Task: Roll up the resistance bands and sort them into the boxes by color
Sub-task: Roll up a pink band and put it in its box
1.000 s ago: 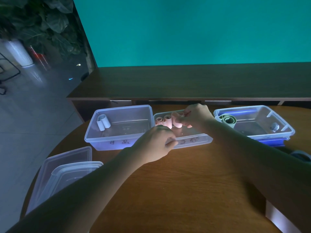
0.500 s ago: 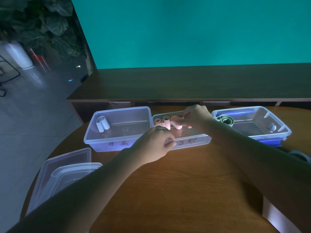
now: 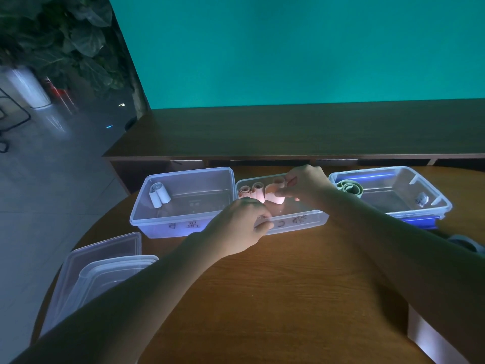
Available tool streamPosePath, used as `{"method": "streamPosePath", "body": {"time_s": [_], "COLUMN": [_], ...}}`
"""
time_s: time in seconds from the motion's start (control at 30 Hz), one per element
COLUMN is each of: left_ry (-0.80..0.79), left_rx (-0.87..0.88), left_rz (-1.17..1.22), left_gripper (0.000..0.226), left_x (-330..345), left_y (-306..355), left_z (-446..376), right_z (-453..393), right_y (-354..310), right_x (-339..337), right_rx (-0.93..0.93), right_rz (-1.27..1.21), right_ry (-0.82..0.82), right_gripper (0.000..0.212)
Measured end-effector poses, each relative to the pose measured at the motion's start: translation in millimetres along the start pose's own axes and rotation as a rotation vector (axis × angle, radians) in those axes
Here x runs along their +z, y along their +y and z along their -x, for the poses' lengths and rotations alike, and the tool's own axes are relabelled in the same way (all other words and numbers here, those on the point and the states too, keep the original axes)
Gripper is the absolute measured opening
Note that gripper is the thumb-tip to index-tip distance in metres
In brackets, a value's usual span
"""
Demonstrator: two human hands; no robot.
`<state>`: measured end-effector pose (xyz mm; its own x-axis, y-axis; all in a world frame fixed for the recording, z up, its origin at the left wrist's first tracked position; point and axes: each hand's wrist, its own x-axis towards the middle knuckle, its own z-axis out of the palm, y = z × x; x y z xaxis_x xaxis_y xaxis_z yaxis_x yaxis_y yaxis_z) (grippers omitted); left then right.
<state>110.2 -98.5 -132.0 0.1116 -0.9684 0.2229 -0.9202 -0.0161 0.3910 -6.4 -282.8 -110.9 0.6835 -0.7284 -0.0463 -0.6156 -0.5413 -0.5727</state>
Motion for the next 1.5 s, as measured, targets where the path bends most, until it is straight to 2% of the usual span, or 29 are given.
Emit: {"method": "streamPosePath", "body": {"time_s": [0.37,0.53,0.63,0.73,0.93,1.07,1.27,1.43,1.5], "left_ry": [0.004,0.064,0.121,0.132,0.164,0.132,0.019,-0.067,-0.096], "left_rx": [0.007,0.012,0.013,0.006,-0.002,-0.008,0.009,0.009,0.011], "left_rz": [-0.003,0.012,0.009,0.015,0.005,-0.008,0.020,0.124,0.147], "left_gripper": [0.025,0.032,0.034,0.035,0.031,0.033,0.033,0.030,0.029], "left_x": [-2.0,-5.5,-11.0,-18.3,-30.0,-22.3,15.3,62.2,82.0], "left_y": [3.4,11.0,23.2,38.5,78.4,118.6,184.3,229.9,241.5], "left_z": [1.0,2.9,6.1,10.8,29.9,52.0,67.4,63.1,59.0], "right_z": [6.1,18.4,35.5,60.1,130.1,205.8,303.5,348.7,361.0], "right_y": [0.6,4.5,5.3,7.8,24.9,45.4,91.0,130.0,142.4], "right_x": [-3.0,-13.2,-22.8,-32.3,-46.1,-50.1,-54.0,-53.2,-49.6], "right_rx": [-0.022,-0.032,-0.032,-0.019,0.003,0.012,0.029,0.123,0.112], "right_rz": [0.025,0.043,-0.008,-0.041,-0.072,-0.127,-0.092,-0.083,-0.002], "right_ry": [0.002,0.053,0.120,0.185,0.203,0.261,0.370,0.428,0.434], "right_gripper": [0.031,0.036,0.043,0.041,0.038,0.021,0.018,0.009,0.010]}}
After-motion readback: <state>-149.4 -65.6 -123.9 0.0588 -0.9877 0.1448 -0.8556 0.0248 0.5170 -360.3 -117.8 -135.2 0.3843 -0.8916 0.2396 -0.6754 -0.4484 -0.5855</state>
